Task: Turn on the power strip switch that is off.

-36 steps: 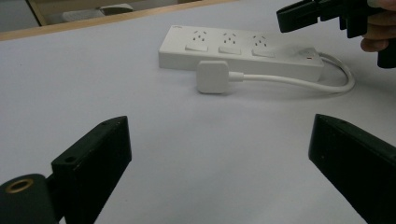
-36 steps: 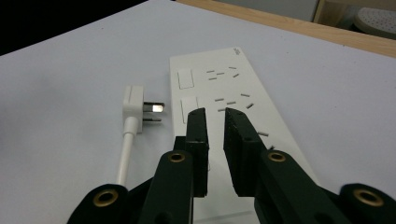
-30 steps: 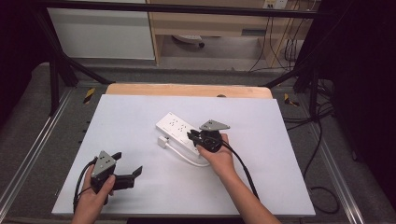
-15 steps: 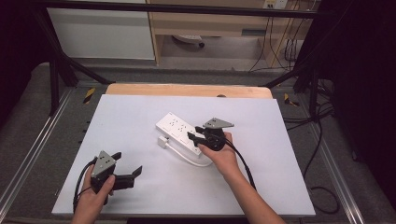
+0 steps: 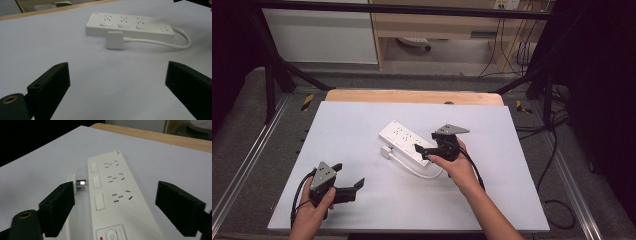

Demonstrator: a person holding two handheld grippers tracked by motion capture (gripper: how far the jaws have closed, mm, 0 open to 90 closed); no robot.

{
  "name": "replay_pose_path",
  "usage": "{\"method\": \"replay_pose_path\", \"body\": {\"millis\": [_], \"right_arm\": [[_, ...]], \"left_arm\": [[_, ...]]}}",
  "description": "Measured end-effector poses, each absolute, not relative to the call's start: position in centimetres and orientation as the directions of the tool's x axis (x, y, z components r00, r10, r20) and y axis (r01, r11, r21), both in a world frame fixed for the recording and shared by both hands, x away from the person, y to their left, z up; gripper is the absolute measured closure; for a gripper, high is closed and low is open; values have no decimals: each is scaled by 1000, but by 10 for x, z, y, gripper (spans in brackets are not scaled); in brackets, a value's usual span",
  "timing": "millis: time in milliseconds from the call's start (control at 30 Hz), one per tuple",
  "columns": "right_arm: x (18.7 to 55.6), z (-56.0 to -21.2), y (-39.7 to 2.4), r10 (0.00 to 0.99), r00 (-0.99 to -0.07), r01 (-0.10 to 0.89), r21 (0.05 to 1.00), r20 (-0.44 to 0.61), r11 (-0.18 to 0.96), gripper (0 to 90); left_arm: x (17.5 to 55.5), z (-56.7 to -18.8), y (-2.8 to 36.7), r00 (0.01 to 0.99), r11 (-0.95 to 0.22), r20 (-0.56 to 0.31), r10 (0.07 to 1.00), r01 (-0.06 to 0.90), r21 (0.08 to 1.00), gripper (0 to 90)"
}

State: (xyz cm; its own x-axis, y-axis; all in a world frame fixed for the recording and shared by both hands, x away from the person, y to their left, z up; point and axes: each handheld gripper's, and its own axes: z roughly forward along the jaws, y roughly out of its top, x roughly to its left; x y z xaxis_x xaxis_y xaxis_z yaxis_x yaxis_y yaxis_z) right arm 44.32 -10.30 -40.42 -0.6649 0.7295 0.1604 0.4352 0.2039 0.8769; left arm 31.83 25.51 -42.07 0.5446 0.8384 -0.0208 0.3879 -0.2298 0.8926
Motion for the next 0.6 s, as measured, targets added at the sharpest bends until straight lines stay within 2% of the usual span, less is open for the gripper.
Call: {"method": "replay_pose_path", "body": {"millis": [167,600], "right_arm": [[441,-397,-111,745,-650,428,883,153,192,54],[426,-378,-144,751,-652,380,902,103,206,45]], "left_arm": [[318,-421,255,545,-232,-19,838,388,892,59],[319,-420,258,536,-223,-23,844,390,894,59]]}}
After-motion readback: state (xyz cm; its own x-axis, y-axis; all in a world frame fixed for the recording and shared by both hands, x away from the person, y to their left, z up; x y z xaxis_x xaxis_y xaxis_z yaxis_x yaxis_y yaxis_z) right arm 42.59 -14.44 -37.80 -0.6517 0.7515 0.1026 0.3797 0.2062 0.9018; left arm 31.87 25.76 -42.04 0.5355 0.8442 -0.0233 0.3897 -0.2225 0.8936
